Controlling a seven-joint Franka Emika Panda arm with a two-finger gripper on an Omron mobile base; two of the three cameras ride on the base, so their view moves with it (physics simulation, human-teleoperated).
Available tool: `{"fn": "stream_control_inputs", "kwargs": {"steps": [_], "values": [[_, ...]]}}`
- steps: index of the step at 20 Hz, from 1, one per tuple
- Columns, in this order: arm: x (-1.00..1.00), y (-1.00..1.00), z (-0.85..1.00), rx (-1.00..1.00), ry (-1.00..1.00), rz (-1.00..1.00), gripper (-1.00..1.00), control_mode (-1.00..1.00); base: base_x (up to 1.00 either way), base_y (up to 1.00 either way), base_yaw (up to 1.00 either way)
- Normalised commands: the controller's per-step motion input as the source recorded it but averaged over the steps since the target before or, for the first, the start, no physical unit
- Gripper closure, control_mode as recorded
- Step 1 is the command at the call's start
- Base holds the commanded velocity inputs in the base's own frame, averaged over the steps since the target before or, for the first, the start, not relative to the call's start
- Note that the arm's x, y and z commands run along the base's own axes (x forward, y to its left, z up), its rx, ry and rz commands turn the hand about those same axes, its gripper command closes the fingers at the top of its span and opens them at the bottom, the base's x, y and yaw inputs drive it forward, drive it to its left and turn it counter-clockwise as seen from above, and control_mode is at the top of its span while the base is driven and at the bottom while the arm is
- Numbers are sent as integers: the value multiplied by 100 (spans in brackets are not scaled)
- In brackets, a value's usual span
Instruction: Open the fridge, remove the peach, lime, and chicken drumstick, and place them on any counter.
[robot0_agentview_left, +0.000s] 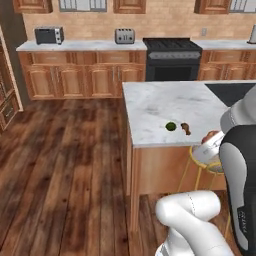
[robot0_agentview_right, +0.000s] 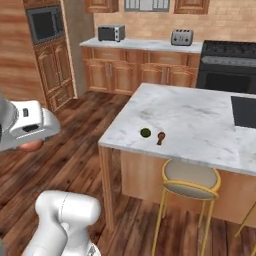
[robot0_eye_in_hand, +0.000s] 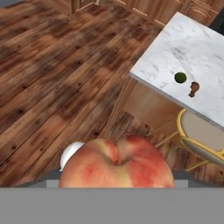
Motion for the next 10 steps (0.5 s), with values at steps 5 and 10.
{"fn": "stream_control_inputs", "kwargs": {"steps": [5, 10], "values": [[0, 0, 0, 0, 0, 0, 100, 100, 55, -100, -27], [0, 0, 0, 0, 0, 0, 100, 100, 60, -99, -26]]}}
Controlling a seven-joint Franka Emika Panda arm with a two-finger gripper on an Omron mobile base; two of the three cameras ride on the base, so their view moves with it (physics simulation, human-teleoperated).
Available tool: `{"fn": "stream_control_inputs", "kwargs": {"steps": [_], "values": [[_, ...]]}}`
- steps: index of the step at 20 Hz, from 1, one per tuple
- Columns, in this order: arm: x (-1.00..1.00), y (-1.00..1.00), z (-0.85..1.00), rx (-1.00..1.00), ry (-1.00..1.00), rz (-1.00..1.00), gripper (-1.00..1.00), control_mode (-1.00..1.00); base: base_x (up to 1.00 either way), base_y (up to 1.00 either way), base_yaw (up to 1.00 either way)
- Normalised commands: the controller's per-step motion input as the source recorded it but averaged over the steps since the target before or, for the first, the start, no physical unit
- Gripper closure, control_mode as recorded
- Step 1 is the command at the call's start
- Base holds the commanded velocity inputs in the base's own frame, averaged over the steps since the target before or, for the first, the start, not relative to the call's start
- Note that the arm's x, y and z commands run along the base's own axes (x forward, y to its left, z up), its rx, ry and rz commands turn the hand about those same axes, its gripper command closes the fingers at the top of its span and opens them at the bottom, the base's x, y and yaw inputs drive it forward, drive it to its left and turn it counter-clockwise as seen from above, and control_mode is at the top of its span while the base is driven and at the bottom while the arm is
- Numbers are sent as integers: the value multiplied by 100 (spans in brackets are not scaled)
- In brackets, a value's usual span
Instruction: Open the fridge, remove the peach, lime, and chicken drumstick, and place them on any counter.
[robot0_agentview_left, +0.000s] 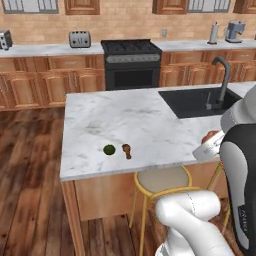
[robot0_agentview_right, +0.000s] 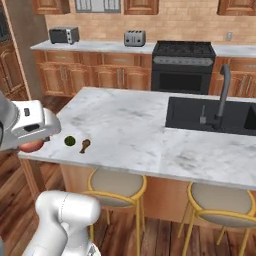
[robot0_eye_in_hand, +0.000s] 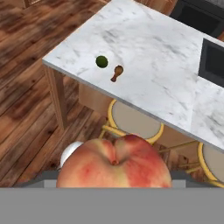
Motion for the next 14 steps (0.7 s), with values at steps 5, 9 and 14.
{"fn": "stream_control_inputs", "kwargs": {"steps": [5, 9, 14], "values": [[0, 0, 0, 0, 0, 0, 100, 100, 43, -41, -17], [0, 0, 0, 0, 0, 0, 100, 100, 35, 0, -8], [0, 0, 0, 0, 0, 0, 100, 100, 14, 0, -6]]}}
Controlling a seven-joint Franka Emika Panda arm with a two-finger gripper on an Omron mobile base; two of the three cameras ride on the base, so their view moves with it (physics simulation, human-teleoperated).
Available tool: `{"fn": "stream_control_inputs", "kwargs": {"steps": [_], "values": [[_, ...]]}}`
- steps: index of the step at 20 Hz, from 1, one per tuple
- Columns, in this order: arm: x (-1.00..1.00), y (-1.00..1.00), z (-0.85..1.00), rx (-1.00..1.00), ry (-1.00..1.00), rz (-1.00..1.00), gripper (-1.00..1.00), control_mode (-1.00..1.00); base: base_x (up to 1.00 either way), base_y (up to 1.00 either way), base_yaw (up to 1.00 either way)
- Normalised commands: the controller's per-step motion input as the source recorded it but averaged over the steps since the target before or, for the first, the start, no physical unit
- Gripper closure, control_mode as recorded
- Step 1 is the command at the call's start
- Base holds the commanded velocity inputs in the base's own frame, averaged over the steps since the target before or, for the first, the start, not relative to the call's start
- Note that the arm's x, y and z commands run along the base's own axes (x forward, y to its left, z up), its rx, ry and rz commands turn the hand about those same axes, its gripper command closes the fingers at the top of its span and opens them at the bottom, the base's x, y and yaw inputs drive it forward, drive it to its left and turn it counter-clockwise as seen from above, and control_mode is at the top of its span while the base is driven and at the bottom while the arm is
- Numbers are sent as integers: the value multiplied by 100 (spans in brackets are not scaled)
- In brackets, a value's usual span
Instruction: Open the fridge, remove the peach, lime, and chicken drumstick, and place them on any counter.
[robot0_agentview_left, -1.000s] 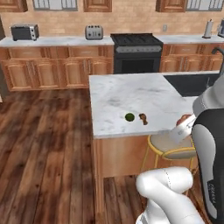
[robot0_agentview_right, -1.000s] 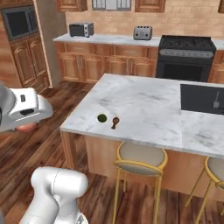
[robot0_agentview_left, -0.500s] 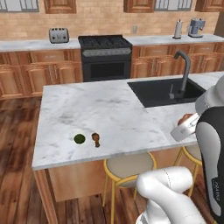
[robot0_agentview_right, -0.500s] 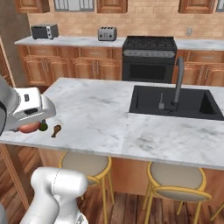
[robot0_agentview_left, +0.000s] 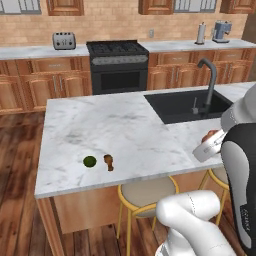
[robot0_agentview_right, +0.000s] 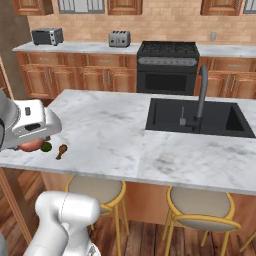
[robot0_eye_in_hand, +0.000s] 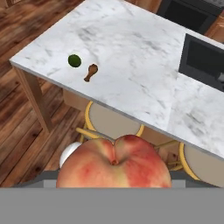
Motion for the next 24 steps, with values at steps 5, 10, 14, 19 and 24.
{"fn": "stream_control_inputs", "kwargs": {"steps": [5, 10, 14, 19, 24], "values": [[0, 0, 0, 0, 0, 0, 100, 100, 0, 0, 0], [0, 0, 0, 0, 0, 0, 100, -100, 0, 0, 0], [19, 0, -21, 0, 11, 0, 100, -100, 0, 0, 0], [54, 0, -43, 0, 16, 0, 100, -100, 0, 0, 0], [71, 0, -43, 1, 9, 0, 100, -100, 0, 0, 0]]}}
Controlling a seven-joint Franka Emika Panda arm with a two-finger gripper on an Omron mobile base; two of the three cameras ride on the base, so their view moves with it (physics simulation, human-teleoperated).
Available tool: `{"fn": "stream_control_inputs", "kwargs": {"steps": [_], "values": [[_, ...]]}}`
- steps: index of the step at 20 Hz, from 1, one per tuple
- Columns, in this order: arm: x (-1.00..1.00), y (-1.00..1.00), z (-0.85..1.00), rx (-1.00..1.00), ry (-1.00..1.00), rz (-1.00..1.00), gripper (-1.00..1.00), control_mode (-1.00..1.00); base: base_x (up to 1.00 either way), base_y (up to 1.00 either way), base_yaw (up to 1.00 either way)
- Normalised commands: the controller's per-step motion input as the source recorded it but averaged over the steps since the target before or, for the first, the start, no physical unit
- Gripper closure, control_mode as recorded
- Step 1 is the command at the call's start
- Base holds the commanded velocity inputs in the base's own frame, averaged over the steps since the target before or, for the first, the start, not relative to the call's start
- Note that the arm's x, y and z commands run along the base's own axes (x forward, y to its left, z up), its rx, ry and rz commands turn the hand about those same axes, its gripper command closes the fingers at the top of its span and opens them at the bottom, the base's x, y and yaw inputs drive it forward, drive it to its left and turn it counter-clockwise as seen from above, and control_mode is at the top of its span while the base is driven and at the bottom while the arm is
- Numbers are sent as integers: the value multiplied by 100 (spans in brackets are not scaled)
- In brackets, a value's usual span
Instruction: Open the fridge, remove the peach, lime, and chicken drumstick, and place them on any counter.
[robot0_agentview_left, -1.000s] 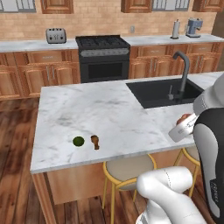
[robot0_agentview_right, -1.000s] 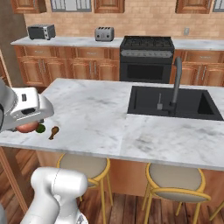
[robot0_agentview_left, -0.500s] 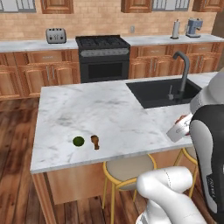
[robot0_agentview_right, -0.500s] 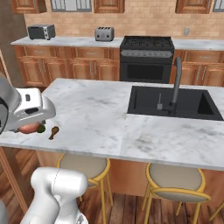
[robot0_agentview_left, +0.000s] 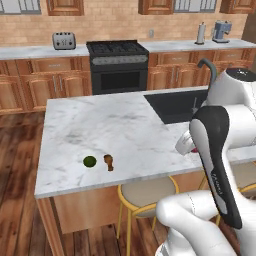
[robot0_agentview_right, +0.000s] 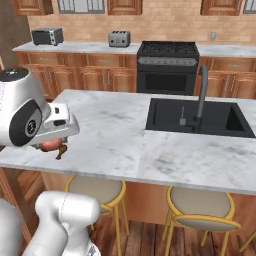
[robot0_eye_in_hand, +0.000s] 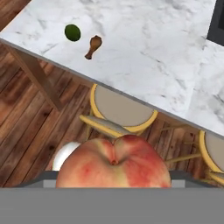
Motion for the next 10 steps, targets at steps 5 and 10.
{"fn": "stream_control_inputs", "kwargs": {"steps": [5, 10], "values": [[85, 0, -36, 2, 13, 0, 100, -100, 0, 0, 0], [76, 0, -51, 3, 12, 0, 100, -100, 0, 0, 0]]}}
